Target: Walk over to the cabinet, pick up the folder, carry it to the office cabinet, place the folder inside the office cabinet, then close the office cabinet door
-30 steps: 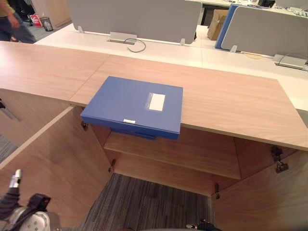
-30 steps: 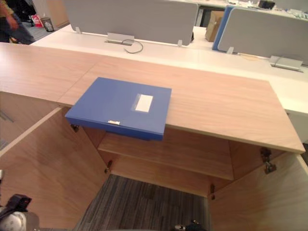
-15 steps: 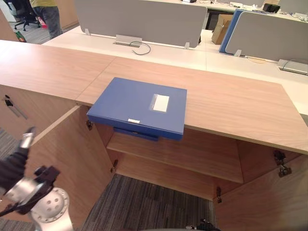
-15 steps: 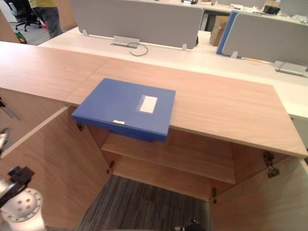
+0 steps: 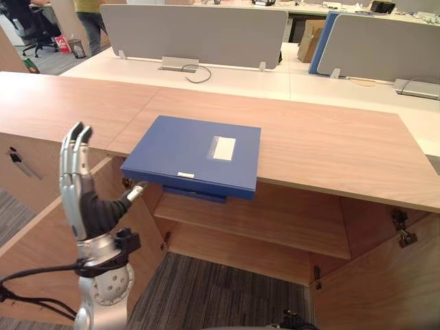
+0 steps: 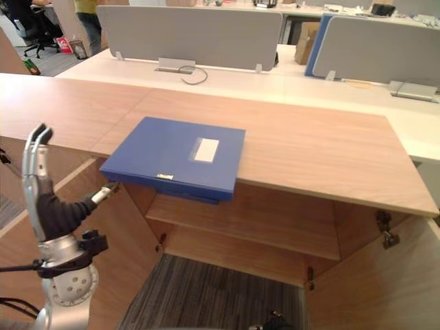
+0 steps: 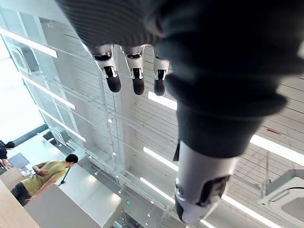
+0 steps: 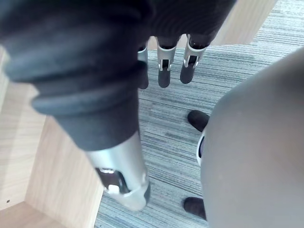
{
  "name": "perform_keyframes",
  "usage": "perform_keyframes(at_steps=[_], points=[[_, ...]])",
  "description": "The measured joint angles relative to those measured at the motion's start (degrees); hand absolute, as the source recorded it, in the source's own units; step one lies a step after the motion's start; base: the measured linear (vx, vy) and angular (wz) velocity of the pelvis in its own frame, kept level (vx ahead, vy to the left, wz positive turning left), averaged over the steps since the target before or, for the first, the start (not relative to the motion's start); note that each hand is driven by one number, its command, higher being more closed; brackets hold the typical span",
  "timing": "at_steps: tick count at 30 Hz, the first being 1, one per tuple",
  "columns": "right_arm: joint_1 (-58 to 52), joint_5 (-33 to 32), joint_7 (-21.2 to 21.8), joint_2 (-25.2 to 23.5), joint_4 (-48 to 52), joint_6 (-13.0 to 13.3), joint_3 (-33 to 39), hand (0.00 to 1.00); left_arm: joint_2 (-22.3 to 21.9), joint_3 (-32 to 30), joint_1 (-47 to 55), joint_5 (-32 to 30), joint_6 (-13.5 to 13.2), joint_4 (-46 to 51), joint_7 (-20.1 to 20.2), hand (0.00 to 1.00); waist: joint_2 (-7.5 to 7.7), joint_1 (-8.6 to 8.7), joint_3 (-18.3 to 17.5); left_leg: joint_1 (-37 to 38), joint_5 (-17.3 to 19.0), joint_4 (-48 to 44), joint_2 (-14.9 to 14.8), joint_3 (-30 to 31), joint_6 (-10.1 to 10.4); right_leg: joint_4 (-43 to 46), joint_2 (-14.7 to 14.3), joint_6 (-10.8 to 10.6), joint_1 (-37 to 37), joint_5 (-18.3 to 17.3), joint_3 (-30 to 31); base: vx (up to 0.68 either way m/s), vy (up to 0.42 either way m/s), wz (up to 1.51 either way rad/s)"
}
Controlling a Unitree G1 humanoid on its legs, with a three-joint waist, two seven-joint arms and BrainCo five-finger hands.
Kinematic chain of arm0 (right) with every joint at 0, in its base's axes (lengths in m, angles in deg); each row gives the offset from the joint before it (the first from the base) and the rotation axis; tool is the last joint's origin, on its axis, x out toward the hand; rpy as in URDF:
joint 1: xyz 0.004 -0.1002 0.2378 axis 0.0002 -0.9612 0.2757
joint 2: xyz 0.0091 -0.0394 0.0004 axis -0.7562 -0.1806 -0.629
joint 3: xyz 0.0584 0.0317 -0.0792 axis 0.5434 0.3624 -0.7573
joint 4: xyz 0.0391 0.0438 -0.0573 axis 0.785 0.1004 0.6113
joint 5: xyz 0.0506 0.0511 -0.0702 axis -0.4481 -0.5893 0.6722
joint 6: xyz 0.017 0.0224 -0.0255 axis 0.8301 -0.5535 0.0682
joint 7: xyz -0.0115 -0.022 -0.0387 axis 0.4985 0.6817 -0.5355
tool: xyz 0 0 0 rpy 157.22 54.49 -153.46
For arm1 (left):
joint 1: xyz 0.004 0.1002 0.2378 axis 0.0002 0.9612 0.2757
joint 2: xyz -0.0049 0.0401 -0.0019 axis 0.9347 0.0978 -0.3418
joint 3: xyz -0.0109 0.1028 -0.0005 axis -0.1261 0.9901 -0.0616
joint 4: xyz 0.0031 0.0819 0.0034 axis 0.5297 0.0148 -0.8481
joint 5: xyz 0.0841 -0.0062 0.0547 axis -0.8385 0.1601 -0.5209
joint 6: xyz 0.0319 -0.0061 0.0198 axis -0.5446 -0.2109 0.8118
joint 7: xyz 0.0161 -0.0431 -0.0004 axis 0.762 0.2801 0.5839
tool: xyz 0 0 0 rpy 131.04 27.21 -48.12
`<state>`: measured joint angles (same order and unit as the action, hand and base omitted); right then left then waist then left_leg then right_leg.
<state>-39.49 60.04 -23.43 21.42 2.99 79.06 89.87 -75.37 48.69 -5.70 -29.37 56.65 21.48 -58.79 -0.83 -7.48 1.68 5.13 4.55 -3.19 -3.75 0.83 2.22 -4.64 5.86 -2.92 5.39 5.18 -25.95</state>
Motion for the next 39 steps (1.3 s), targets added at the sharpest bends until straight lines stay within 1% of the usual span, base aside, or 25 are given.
perform_keyframes(at_steps=[1, 4, 7, 11, 17, 24, 29, 33, 39], points=[[0.07, 0.49, 0.07, 0.05, -0.08, 0.03, -0.13, 0.00, 0.33, 0.41, -0.23, -0.28, -0.08, -0.02, 0.19, 0.00, -0.03, 0.01, -0.06, 0.00, 0.01, -0.02, -0.03, -0.05, 0.02, -0.03, -0.03, 0.03, 0.00, 0.02, 0.05, -0.03, 0.030, -0.05], [0.11, 0.59, 0.51, 0.21, -0.14, 0.12, -0.64, 0.00, 2.71, 3.06, -1.19, -1.72, -1.45, -1.66, 1.04, 0.00, -0.29, 0.11, -0.62, 0.05, 0.04, -0.07, -0.15, -0.33, 0.07, -0.10, -0.17, 0.15, -0.06, 0.11, 0.34, -0.02, 0.028, -0.04], [0.17, 0.58, 0.57, 0.38, -0.13, 0.19, -2.20, 0.00, 4.47, 4.66, -1.48, -2.26, -1.94, -3.41, 2.00, 0.00, -0.35, 0.20, -0.67, 0.13, 0.10, -0.14, -0.36, -0.76, 0.15, -0.11, -0.38, 0.35, -0.25, 0.26, 0.91, -0.02, 0.032, -0.10], [0.19, 0.59, 0.68, 0.46, -0.11, 0.33, -2.27, 0.00, 7.09, 6.35, -2.12, -3.71, -2.36, -5.80, 3.13, 0.00, -0.50, 0.47, -0.87, 0.16, 0.12, -0.21, -0.57, -1.24, 0.20, -0.12, -0.60, 0.51, -0.39, 0.37, 1.30, -0.02, 0.025, -0.05], [0.17, 0.68, 0.74, 0.57, -0.11, 0.49, -2.28, 0.00, 11.32, 6.39, -3.68, -8.14, -2.26, -9.29, 3.20, 0.00, -0.66, 0.56, -0.98, 0.76, 0.23, -0.20, -0.69, -2.16, 0.36, -0.14, -0.76, 0.71, -0.45, 0.61, 2.54, -0.02, 0.040, -0.10], [0.20, 0.75, 0.78, 0.68, 0.45, 0.60, -1.62, 0.00, 15.89, 6.19, -4.93, -11.17, -1.82, -15.64, 3.69, 0.00, -0.72, 1.69, -1.11, 1.22, 0.27, 0.20, -0.69, -2.78, 0.38, -0.52, -0.87, 0.79, -0.51, 0.88, 2.95, -0.02, 0.034, -0.04], [0.19, 0.77, 0.79, 1.21, 0.77, 0.57, -1.40, 0.00, 16.60, 5.30, -5.03, -11.89, -1.09, -18.16, 4.21, 0.00, -0.79, 2.23, -1.14, 2.02, 0.25, 1.03, -0.64, -3.29, 0.36, -0.57, -0.88, 0.72, -0.48, 0.94, 3.61, 0.00, 0.040, -0.08], [0.15, 0.79, 0.82, 1.58, 2.33, 0.53, 0.23, 0.00, 16.94, 2.07, -5.49, -12.31, 0.42, -19.89, 4.20, 0.00, -0.87, 3.45, -1.07, 2.10, 0.28, 1.15, -0.59, -3.37, 0.31, -0.60, -0.85, 0.68, -0.54, 0.96, 3.62, 0.01, 0.035, -0.01], [0.11, 0.90, 0.83, 2.01, 2.83, 0.52, 0.68, 0.00, 17.26, 1.40, -5.99, -13.21, 1.57, -22.65, 4.20, 0.00, -0.94, 4.03, -1.01, 2.26, 0.31, 1.17, -0.60, -3.61, 0.30, -0.63, -0.86, 0.58, -0.53, 1.04, 3.93, -0.01, 0.015, -0.01]])
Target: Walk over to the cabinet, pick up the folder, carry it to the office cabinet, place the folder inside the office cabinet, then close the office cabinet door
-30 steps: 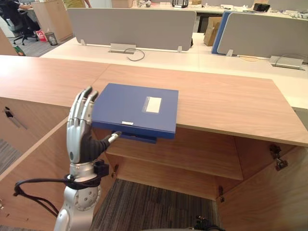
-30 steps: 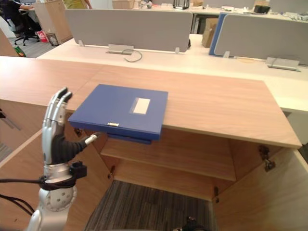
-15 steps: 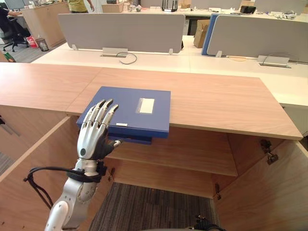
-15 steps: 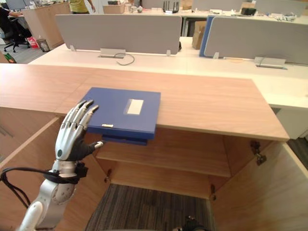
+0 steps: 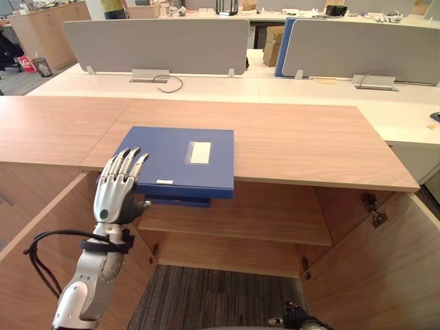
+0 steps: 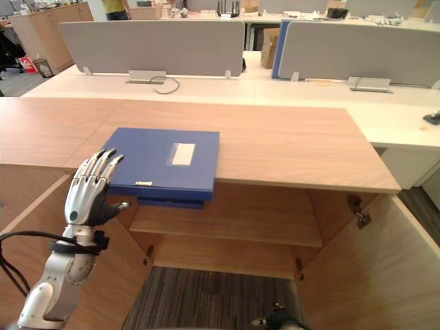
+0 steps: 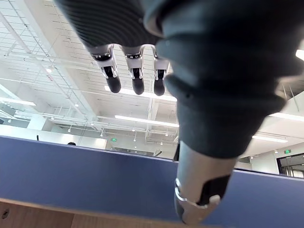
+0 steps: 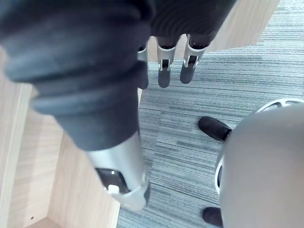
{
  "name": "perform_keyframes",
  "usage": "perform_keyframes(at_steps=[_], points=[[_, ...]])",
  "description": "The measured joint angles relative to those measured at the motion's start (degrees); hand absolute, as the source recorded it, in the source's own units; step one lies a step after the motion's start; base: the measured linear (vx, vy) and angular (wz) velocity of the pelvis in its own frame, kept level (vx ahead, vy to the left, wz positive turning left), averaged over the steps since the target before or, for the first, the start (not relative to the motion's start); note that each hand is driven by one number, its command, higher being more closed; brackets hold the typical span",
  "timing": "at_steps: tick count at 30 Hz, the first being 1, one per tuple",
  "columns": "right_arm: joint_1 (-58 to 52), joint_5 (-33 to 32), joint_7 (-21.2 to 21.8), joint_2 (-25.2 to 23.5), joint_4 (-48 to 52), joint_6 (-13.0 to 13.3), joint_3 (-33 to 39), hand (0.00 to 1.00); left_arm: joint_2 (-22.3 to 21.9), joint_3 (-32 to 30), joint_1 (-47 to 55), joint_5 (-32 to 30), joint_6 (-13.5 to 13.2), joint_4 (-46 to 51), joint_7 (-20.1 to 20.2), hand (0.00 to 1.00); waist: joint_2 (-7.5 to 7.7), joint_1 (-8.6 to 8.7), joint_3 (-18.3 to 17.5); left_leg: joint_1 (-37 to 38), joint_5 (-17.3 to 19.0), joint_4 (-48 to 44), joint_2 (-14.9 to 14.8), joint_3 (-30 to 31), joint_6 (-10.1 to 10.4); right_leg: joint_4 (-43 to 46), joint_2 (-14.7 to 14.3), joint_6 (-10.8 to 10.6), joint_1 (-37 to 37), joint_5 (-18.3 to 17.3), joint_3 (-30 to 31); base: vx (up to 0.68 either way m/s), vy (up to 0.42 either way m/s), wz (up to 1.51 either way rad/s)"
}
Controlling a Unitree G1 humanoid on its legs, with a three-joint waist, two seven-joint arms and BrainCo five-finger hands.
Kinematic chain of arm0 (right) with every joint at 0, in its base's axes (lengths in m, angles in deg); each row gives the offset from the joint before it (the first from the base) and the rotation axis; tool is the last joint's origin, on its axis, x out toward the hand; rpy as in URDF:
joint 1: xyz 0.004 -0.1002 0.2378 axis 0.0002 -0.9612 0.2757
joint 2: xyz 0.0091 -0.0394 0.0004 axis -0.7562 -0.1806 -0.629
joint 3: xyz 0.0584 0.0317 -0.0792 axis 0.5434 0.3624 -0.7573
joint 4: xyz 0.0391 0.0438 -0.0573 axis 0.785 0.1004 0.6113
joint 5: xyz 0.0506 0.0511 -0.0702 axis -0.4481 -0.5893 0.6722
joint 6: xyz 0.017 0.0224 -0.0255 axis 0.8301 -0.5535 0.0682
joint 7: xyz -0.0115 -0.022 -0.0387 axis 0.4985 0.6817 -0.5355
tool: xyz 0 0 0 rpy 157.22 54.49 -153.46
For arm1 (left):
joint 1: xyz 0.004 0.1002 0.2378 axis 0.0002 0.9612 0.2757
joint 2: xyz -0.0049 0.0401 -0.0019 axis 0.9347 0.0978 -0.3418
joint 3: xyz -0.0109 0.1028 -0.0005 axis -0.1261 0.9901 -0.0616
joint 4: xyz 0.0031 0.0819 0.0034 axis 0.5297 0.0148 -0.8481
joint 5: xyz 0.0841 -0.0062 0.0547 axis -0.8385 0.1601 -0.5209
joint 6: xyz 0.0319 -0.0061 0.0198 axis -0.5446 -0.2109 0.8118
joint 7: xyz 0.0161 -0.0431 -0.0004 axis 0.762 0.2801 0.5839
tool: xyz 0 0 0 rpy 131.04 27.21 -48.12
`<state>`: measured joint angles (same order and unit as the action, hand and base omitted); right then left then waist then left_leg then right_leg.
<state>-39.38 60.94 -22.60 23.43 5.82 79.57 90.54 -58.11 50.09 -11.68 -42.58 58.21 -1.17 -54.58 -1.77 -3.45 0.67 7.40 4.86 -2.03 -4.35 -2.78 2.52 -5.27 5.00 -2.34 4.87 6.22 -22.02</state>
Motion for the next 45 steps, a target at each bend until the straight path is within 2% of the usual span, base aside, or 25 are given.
perform_keyframes(at_steps=[4, 9, 18, 27, 28, 45], points=[[-0.03, 1.22, 0.00, 0.00, 0.02, 0.00, 0.12, 0.00, -0.07, -0.90, -0.02, -0.25, 1.33, -2.90, -0.02, 0.00, -0.12, 0.87, 0.11, 0.31, 0.05, 0.07, -0.08, -0.60, 0.01, -0.01, -0.11, -0.01, 0.00, 0.08, 0.50, -0.02, 0.024, -0.06], [-0.18, 1.90, 0.02, 0.20, 0.36, -0.07, 2.11, 0.00, -0.12, -2.17, -0.94, -1.20, 2.92, -6.06, -0.02, 0.00, -0.34, 1.13, 0.53, 0.81, 0.07, 0.69, -0.30, -1.40, 0.05, -0.01, -0.41, 0.02, -0.24, 0.10, 1.27, -0.01, 0.021, -0.08], [-0.11, 1.97, 0.04, 0.48, 2.15, -0.09, 2.34, 0.00, -0.51, -2.52, -2.80, -2.77, 3.76, -10.22, 0.04, 0.00, -0.52, 2.41, 1.45, 1.03, 0.27, 0.72, -0.39, -2.21, 0.14, -0.01, -0.55, -0.03, -0.72, 0.16, 1.84, 0.01, 0.014, -0.04], [-0.13, 2.15, 0.03, 0.49, 2.22, -0.08, 2.15, 0.00, -0.50, -2.54, -4.60, -3.33, 4.21, -12.82, 0.03, 0.00, -0.53, 2.98, 1.55, 1.63, 0.38, 0.73, -0.48, -2.74, 0.15, -0.03, -0.63, -0.04, -0.40, 0.30, 2.20, -0.01, 0.010, -0.03], [-0.13, 2.17, 0.03, 0.50, 2.22, -0.08, 2.13, 0.00, -0.50, -2.54, -4.87, -3.90, 4.21, -13.31, 0.03, 1.00, -0.53, 3.01, 1.55, 1.63, 0.39, 0.73, -0.55, -2.79, 0.17, -0.03, -0.70, -0.04, -0.44, 0.30, 2.26, 0.00, 0.000, 0.00], [-0.10, 4.10, 0.02, 0.96, 2.71, 0.00, 1.66, 0.00, 0.71, -2.74, -11.40, -7.42, 4.83, -16.64, -3.48, 1.00, -0.55, 4.12, 1.56, 1.91, 0.53, 0.62, -0.71, -3.49, 0.37, -0.04, -0.91, 0.04, -0.50, 0.41, 3.17, 0.00, 0.000, 0.00]])
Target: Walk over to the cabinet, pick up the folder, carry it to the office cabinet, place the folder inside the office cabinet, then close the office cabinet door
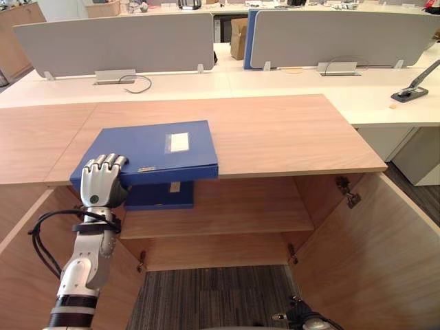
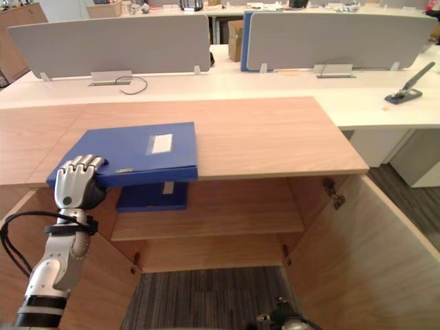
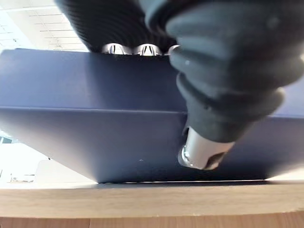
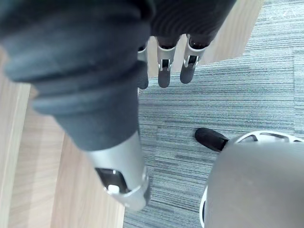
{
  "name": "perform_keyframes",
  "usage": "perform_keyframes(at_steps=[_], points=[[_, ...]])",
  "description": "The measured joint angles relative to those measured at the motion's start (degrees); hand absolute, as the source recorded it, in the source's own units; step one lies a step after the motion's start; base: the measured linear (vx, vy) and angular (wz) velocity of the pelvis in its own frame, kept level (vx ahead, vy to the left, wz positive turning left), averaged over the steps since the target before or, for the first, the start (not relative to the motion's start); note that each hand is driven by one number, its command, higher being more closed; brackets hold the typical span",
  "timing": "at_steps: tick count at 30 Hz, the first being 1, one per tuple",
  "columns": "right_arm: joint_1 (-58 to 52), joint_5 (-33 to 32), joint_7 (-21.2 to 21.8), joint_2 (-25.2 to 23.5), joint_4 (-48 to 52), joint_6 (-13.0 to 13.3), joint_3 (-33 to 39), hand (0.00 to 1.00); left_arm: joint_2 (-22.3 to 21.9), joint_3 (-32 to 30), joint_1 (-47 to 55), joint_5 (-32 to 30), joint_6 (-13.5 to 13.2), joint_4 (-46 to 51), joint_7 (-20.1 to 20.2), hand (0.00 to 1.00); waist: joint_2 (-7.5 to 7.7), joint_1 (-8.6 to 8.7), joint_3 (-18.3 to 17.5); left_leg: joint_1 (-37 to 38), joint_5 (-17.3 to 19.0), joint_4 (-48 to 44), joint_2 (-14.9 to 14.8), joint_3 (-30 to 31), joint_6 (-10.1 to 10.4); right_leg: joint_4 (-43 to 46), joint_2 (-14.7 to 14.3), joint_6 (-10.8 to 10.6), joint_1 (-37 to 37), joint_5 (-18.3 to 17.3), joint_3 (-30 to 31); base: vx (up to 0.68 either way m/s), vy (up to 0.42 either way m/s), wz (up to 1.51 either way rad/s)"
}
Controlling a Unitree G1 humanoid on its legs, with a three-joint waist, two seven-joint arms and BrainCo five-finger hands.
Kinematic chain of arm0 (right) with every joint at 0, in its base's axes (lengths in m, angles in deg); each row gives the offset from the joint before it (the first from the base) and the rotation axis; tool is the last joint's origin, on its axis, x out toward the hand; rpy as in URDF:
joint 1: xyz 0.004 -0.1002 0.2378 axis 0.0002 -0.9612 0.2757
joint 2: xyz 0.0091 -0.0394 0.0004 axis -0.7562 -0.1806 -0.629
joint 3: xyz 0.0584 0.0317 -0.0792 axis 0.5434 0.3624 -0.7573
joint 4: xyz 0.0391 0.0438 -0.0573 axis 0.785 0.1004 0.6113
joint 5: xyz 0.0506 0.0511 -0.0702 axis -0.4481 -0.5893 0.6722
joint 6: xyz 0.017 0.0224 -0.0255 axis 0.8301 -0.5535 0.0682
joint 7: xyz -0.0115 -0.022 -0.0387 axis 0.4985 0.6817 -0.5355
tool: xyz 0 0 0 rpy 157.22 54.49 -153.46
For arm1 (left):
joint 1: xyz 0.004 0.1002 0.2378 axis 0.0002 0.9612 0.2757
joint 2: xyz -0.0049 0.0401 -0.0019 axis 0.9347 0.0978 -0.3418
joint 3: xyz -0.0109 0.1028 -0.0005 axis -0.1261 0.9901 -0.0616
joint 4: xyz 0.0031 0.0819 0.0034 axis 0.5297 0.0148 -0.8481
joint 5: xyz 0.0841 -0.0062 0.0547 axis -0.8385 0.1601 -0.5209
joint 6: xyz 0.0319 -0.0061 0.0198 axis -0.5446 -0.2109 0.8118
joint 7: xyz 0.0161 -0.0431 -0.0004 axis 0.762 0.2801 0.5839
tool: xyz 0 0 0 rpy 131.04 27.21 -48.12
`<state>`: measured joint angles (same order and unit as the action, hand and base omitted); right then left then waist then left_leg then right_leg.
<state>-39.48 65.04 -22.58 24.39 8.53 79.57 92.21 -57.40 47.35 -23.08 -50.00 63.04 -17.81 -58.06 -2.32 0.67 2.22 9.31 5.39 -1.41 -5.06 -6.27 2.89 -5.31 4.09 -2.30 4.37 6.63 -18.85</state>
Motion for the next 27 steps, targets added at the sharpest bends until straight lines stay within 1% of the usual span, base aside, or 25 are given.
perform_keyframes(at_steps=[4, 5, 6, 7, 8, 9, 10, 11, 12, 14, 15, 16, 17, 19, 22, 25, 27], points=[[-0.04, 0.00, -0.01, 0.02, 0.01, 0.00, -0.02, 0.00, -0.84, -0.03, -0.55, -0.07, 1.08, -0.89, -0.55, 1.00, 0.02, 0.04, 0.00, 0.14, 0.00, -0.04, 0.03, -0.15, 0.00, 0.00, 0.02, -0.01, 0.06, 0.12, 0.18, 0.00, 0.000, 0.00], [-0.12, 0.00, -0.02, 0.02, 0.01, 0.00, -0.01, 0.00, -2.41, -0.11, -0.47, 0.02, 1.68, -0.20, -0.53, 1.00, 0.02, 0.03, 0.00, 0.17, 0.00, -0.03, 0.05, -0.15, -0.01, -0.01, 0.05, -0.03, 0.10, 0.13, 0.18, 0.00, 0.000, 0.00], [-0.17, -0.01, -0.02, 0.01, 0.01, 0.00, 0.01, 0.00, -4.87, -0.53, 0.13, 0.42, 2.40, 1.87, -0.50, 1.00, 0.04, -0.03, 0.02, 0.16, 0.01, -0.02, 0.08, -0.14, -0.02, -0.01, 0.10, -0.04, 0.09, 0.14, 0.17, -0.01, 0.031, 0.00], [-0.19, -0.01, -0.04, 0.01, 0.01, -0.01, 0.03, 0.00, -6.32, -0.82, 0.76, 1.22, 2.55, 3.51, -0.47, 1.00, 0.06, -0.04, 0.03, 0.15, 0.03, -0.02, 0.10, -0.14, -0.04, -0.01, 0.11, -0.04, 0.08, 0.14, 0.17, -0.01, 0.032, 0.00], [-0.29, -0.04, -0.10, 0.02, 0.02, -0.02, 0.22, 0.00, -9.18, -1.00, 2.43, 3.87, 2.48, 7.44, -0.47, 1.00, 0.06, -0.05, 0.03, 0.10, 0.07, -0.01, 0.11, -0.13, -0.11, -0.01, 0.13, -0.05, 0.04, 0.14, 0.16, 0.00, 0.031, 0.00], [-0.43, -0.06, -0.17, 0.02, 0.03, -0.02, 0.48, 0.00, -11.87, -0.77, 4.25, 6.68, 1.87, 11.52, -0.41, 1.00, 0.07, -0.09, 0.04, -0.05, 0.10, -0.01, 0.12, -0.12, -0.16, -0.01, 0.13, -0.05, 0.02, 0.14, 0.16, 0.00, 0.000, 0.00], [-0.49, -0.15, -0.21, 0.03, 0.03, -0.06, 0.56, 0.00, -13.11, -0.62, 5.13, 8.78, 1.21, 13.27, -0.38, 1.00, 0.08, -0.12, 0.05, -0.09, 0.11, 0.01, 0.12, -0.10, -0.18, -0.01, 0.13, -0.05, 0.01, 0.13, 0.14, 0.00, 0.000, 0.00], [-0.99, -0.31, -0.30, 0.03, 0.16, -0.10, 0.60, 0.00, -15.54, 0.06, 6.60, 13.57, -0.06, 16.18, -0.36, 1.00, 0.14, -0.51, 0.03, -0.36, 0.09, -0.18, 0.01, 0.01, -0.19, 0.00, 0.21, -0.05, -0.04, 0.13, 0.16, 0.00, 0.000, 0.00], [-1.13, -0.52, -0.36, 0.03, 0.33, -0.14, 0.74, 0.00, -16.89, 0.45, 7.12, 16.00, -0.55, 17.51, -0.35, 1.00, 0.16, -0.59, 0.05, -0.44, 0.09, -0.26, 0.02, 0.05, -0.19, 0.01, 0.25, -0.05, -0.06, 0.14, 0.16, 0.00, 0.000, 0.05], [-1.47, -1.71, -0.50, -0.09, 0.13, -0.43, 2.04, 0.00, -20.94, 1.54, 9.15, 24.14, -2.13, 21.08, 0.02, 1.00, 0.23, -1.22, 0.07, -0.92, 0.09, -0.73, 0.18, 0.37, -0.20, 0.02, 0.39, -0.08, -0.09, 0.17, -0.05, 0.00, 0.002, 0.07], [-1.47, -2.20, -0.50, -0.11, -0.12, -0.44, 2.38, 0.00, -21.49, 1.55, 9.69, 26.50, -2.53, 21.74, 0.35, 1.00, 0.24, -1.31, 0.06, -1.14, 0.09, -0.88, 0.24, 0.51, -0.21, 0.03, 0.44, -0.09, -0.15, 0.18, -0.18, -0.03, 0.012, 0.08], [-1.51, -2.47, -0.50, 0.00, -0.60, -0.47, 2.80, 0.00, -22.26, 1.56, 10.91, 32.38, -3.28, 23.24, 1.27, 1.00, 0.25, -1.47, 0.05, -1.43, 0.05, -1.06, 0.30, 0.64, -0.27, 0.04, 0.54, -0.09, -0.29, 0.29, -0.30, -0.05, 0.023, 0.05], [-1.57, -2.49, -0.51, 0.06, -0.70, -0.53, 2.81, 0.00, -22.52, 1.55, 11.35, 34.36, -3.41, 23.82, 1.60, 1.00, 0.26, -1.58, 0.06, -1.46, 0.02, -1.10, 0.30, 0.66, -0.30, 0.04, 0.58, -0.06, -0.29, 0.33, -0.30, -0.06, 0.029, 0.05], [-2.10, -2.98, -0.49, 0.08, -0.69, -0.53, 2.92, 0.00, -23.18, 1.46, 13.13, 42.32, -4.05, 26.23, 3.17, 1.00, 0.44, -1.95, 0.00, -2.14, 0.01, -1.73, 0.29, 1.15, -0.32, 0.05, 0.76, -0.01, -0.32, 0.39, -0.87, -0.06, 0.021, 0.12], [-2.26, -4.05, -0.43, 0.08, -0.80, -0.54, 3.16, 0.00, -23.17, 1.28, 14.63, 48.92, -4.68, 28.90, 4.22, 1.00, 0.56, -2.09, 0.06, -2.75, -0.12, -1.91, 0.38, 2.06, -0.43, 0.07, 0.88, 0.01, -0.33, 0.42, -1.59, -0.05, 0.011, 0.16], [-2.32, -4.51, -0.28, 0.06, -1.81, -0.64, 5.00, 0.00, -23.18, 0.73, 14.92, 58.52, -7.00, 31.85, 6.02, 1.00, 0.65, -3.09, 0.03, -3.10, -0.14, -2.04, 0.38, 2.31, -0.40, 0.31, 0.86, 0.03, -0.38, 0.44, -1.83, -0.03, 0.024, 0.05], [-2.32, -4.50, -0.16, 0.05, -1.86, -0.86, 4.97, 0.00, -23.16, 0.62, 14.92, 68.16, -9.54, 33.98, 8.62, 1.00, 0.79, -3.36, 0.00, -3.20, -0.20, -2.04, 0.43, 2.35, -0.35, 0.36, 0.84, 0.03, -0.39, 0.44, -1.99, -0.01, 0.035, 0.03]])
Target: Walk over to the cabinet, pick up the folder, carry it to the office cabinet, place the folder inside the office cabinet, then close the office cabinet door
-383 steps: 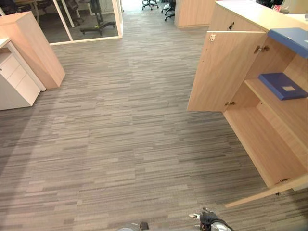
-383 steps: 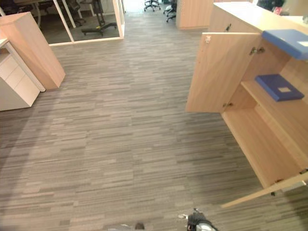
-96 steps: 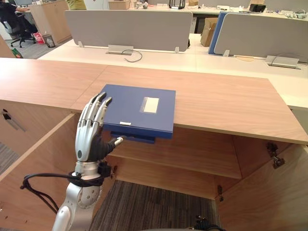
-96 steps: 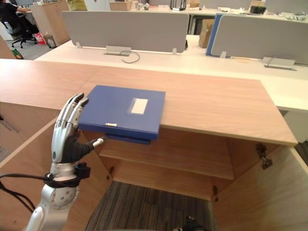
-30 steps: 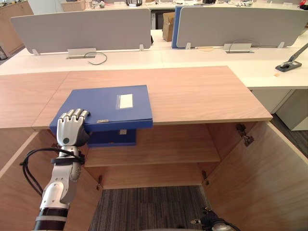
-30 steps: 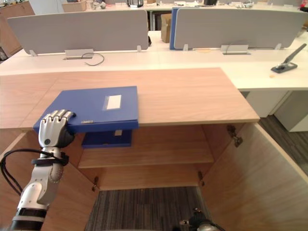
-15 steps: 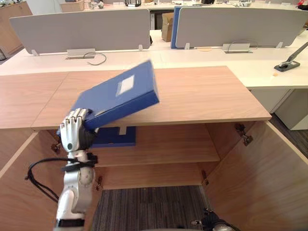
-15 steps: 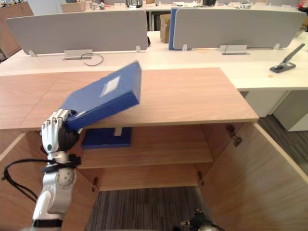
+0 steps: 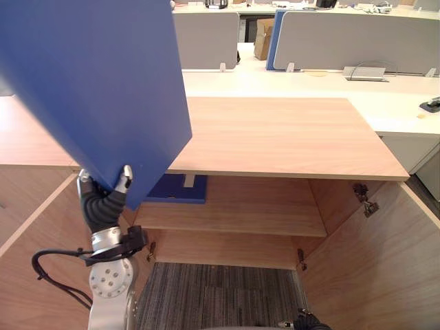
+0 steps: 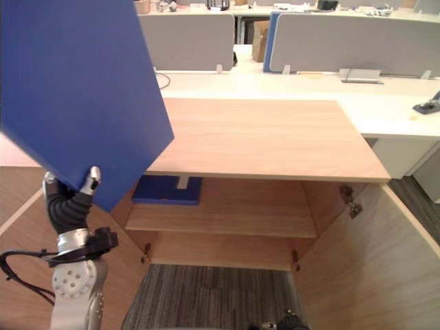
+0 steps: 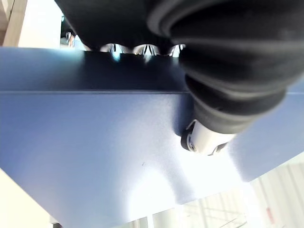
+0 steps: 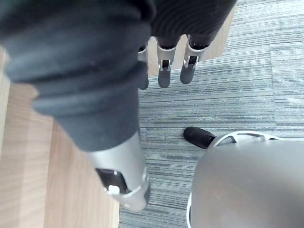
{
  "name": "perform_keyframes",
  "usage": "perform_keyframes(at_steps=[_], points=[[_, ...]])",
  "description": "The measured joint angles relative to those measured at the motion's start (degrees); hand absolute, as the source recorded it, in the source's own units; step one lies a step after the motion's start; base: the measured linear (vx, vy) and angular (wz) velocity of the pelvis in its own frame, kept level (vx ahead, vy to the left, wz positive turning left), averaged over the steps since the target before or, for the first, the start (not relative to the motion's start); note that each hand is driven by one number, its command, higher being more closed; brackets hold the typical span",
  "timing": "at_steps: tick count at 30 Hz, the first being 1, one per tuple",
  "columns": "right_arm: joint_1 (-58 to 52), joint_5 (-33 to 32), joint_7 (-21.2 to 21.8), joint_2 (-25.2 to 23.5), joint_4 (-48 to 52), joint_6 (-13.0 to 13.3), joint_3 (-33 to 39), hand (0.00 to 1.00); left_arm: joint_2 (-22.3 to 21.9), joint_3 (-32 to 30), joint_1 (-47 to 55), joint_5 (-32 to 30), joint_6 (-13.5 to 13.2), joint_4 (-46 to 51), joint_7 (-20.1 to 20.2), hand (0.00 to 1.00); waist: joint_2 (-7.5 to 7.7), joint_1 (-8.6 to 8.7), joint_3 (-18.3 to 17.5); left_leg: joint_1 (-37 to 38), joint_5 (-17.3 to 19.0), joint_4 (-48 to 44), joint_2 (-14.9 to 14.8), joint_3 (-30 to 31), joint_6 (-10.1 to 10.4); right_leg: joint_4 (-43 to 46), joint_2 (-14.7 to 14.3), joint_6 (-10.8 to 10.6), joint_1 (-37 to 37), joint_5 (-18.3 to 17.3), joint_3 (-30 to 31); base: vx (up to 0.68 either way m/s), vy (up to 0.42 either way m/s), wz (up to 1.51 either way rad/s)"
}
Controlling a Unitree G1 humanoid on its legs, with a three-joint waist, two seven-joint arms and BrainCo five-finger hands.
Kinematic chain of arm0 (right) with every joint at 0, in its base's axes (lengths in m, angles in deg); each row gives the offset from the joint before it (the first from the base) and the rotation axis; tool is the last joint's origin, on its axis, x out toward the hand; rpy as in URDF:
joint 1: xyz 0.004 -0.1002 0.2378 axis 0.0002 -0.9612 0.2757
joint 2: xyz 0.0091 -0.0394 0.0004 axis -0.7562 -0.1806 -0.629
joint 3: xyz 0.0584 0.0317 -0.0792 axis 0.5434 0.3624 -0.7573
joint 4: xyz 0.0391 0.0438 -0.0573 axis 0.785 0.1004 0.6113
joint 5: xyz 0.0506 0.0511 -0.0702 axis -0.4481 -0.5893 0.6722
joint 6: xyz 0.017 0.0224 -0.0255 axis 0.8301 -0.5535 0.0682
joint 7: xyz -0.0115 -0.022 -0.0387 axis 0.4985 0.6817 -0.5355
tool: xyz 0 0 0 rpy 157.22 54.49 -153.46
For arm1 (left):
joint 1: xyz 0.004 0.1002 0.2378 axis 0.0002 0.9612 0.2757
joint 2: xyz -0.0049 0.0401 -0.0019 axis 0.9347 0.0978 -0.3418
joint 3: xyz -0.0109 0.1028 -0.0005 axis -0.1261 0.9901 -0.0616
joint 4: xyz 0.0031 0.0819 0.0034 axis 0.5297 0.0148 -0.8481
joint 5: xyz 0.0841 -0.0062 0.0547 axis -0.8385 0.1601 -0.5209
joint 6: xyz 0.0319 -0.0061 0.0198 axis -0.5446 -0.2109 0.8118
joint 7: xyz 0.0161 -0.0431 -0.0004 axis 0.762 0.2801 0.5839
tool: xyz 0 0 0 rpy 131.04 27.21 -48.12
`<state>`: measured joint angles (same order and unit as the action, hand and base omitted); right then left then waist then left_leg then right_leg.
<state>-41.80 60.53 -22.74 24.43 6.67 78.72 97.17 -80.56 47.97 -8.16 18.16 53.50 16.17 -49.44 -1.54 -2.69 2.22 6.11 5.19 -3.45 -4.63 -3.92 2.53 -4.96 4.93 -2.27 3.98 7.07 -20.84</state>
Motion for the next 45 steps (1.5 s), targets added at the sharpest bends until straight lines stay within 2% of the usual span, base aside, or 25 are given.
perform_keyframes(at_steps=[1, 3, 6, 8, 13, 14, 15, 16, 17, 19, 23, 28, 32, 33, 36, 40, 41, 45], points=[[0.00, 0.00, 0.02, -0.01, 0.00, -0.03, -0.02, 0.00, 0.00, -0.01, -0.01, 3.34, -0.58, 0.41, 1.17, 1.00, 0.03, -0.01, -0.01, -0.01, 0.00, 0.00, 0.02, -0.02, 0.00, 0.00, 0.00, 0.00, -0.02, 0.00, -0.01, 0.00, 0.037, 0.01], [0.00, -0.13, 0.17, -0.04, 0.01, -0.04, -0.06, 0.00, -0.01, 0.79, -0.07, 16.22, -2.44, 0.92, 6.06, 1.00, 0.12, 0.01, -0.01, -0.02, 0.00, 0.01, 0.10, -0.15, 0.01, 0.00, 0.01, 0.00, -0.07, 0.00, 0.01, 0.00, 0.046, -0.01], [-0.02, -4.26, 0.12, -0.32, 0.02, -0.01, -0.57, 0.00, -0.26, 3.83, -0.05, 26.76, -2.90, 0.91, 9.02, 1.00, 0.70, -0.02, -0.21, -0.16, 0.01, 0.06, 0.01, -0.47, 0.01, 0.00, -0.05, 0.00, -0.44, 0.00, 0.28, -0.01, 0.041, -0.05], [-0.13, -8.79, -0.13, -1.07, 0.06, 0.13, -0.86, 0.00, -0.32, 5.05, 0.00, 30.79, -2.88, 0.83, 10.41, 1.00, 1.11, -0.06, -0.63, -0.29, 0.01, 0.08, -0.14, -1.27, 0.04, 0.00, -0.22, 0.09, -0.94, 0.07, 0.81, 0.00, 0.028, -0.17], [-1.68, -29.63, -3.15, -3.11, 3.80, 2.97, -0.06, 0.00, -0.57, 7.17, 0.35, 40.55, -2.40, -1.75, 12.77, 1.00, 1.41, 0.19, -0.82, -0.12, 0.18, 0.22, -0.34, -3.38, 0.18, -0.01, -0.62, 0.36, -2.12, 0.44, 3.09, 0.01, 0.038, -0.24], [-2.81, -34.26, -4.01, -3.75, 7.68, 4.11, 0.76, 0.00, -0.67, 7.07, 0.94, 41.89, -2.38, -2.68, 12.85, 1.00, 1.36, 0.28, -0.87, -0.08, 0.21, 0.24, -0.39, -4.01, 0.22, -0.01, -0.75, 0.44, -2.52, 0.59, 3.79, 0.00, 0.034, -0.26], [-3.40, -36.13, -4.29, -4.29, 9.94, 4.69, 1.84, 0.00, -0.89, 6.90, 1.33, 42.41, -2.34, -3.09, 12.86, 1.00, 1.32, 0.37, -0.88, -0.03, 0.24, 0.24, -0.43, -4.43, 0.22, 0.00, -0.82, 0.48, -2.65, 0.67, 4.12, 0.00, 0.032, -0.29], [-4.74, -40.18, -5.30, -5.72, 16.08, 6.09, 3.51, 0.00, -1.76, 5.95, 2.93, 43.50, -2.21, -3.65, 12.87, 1.00, 1.30, 1.09, -0.88, 0.16, 0.25, 0.24, -0.50, -4.96, 0.21, 0.00, -0.95, 0.56, -2.75, 0.77, 4.66, 0.00, 0.017, -0.20], [-5.34, -41.38, -5.70, -6.42, 18.83, 6.55, 4.25, 0.00, -2.20, 5.44, 3.65, 43.78, -2.13, -3.67, 12.86, 1.00, 1.30, 1.43, -0.88, 0.38, 0.26, 0.26, -0.54, -5.18, 0.21, 0.00, -1.01, 0.61, -2.76, 0.83, 4.99, 0.00, 0.025, -0.31], [-8.21, -43.73, -8.04, -9.14, 31.54, 8.57, 4.73, 0.00, -3.59, 3.27, 6.30, 44.88, -1.99, -3.67, 12.84, 1.00, 1.27, 1.78, -0.88, 1.54, 0.47, 0.30, -0.82, -7.13, 0.23, -0.02, -1.28, 0.87, -2.69, 1.18, 6.80, -0.03, 0.039, -0.38], [-10.32, -42.34, -11.80, -10.61, 44.61, 9.41, 4.08, 0.00, -4.58, 2.28, 8.40, 45.11, -1.93, -3.67, 12.54, 1.00, 1.07, 1.62, -0.78, 3.06, 0.97, 0.16, -1.31, -9.68, 0.29, -0.32, -1.79, 1.08, -2.28, 1.69, 8.66, -0.08, 0.012, -0.31], [-11.83, -33.01, -18.51, -10.57, 62.42, 9.23, 3.61, 0.00, -5.43, 2.46, 8.87, 44.23, -1.42, -3.54, 12.15, 1.00, 0.79, 1.64, -0.92, 3.50, 1.86, -1.09, -2.31, -11.66, 0.76, -0.34, -2.62, 1.04, -2.11, 1.58, 9.90, -0.07, -0.008, -0.20], [-13.07, -23.88, -20.64, -10.35, 76.68, 7.98, -1.63, 0.00, -6.56, 4.19, 8.86, 42.07, -1.05, -3.51, 11.75, 1.00, 0.16, 1.83, -1.03, 3.64, 1.93, -1.08, -3.27, -12.63, 1.52, -0.35, -3.70, 1.65, -2.57, 1.27, 10.38, -0.02, -0.036, -0.15], [-13.32, -20.05, -20.55, -10.33, 80.78, 7.57, -4.39, 0.00, -6.59, 4.80, 8.86, 40.62, -0.96, -3.51, 11.70, 1.00, -0.10, 1.82, -1.18, 3.50, 1.93, -1.29, -3.62, -12.99, 1.83, -0.35, -4.09, 1.78, -2.92, 1.32, 10.64, 0.01, -0.037, -0.14], [-13.12, -15.44, -18.99, -10.33, 88.51, 7.53, -11.52, 0.00, -6.59, 5.94, 8.84, 36.27, -0.45, -3.49, 11.70, 1.00, -0.47, 1.80, -1.29, 3.04, 1.99, -1.83, -4.14, -13.49, 2.25, -0.33, -5.00, 2.73, -3.81, 1.85, 11.37, 0.03, -0.022, -0.15], [-9.97, -15.51, -13.94, -10.18, 94.08, 7.83, -18.17, 0.00, -6.40, 5.97, 8.72, 30.47, 0.36, -3.51, 11.89, 1.00, -1.21, 1.92, -0.82, 3.01, 1.98, -1.80, -4.22, -14.04, 2.28, -0.33, -5.30, 2.95, -4.23, 2.04, 12.04, 0.00, -0.002, -0.12], [-7.57, -16.16, -11.39, -10.18, 94.52, 8.59, -19.17, 0.00, -6.07, 5.86, 8.49, 28.93, 0.41, -3.54, 12.52, 1.00, -1.20, 1.87, -0.81, 2.94, 1.99, -1.78, -4.14, -14.15, 2.28, -0.33, -5.33, 3.02, -4.46, 2.13, 12.34, -0.03, 0.019, -0.10], [1.21, -19.42, -5.98, -10.02, 96.02, 11.38, -21.12, 0.00, -3.24, 5.85, 7.42, 25.95, 0.67, -3.65, 14.57, 1.00, -1.14, 1.79, -0.77, 2.85, 2.00, -1.81, -3.82, -14.52, 2.25, -0.34, -5.44, 2.96, -4.75, 2.32, 12.95, -0.05, 0.018, -0.07]])
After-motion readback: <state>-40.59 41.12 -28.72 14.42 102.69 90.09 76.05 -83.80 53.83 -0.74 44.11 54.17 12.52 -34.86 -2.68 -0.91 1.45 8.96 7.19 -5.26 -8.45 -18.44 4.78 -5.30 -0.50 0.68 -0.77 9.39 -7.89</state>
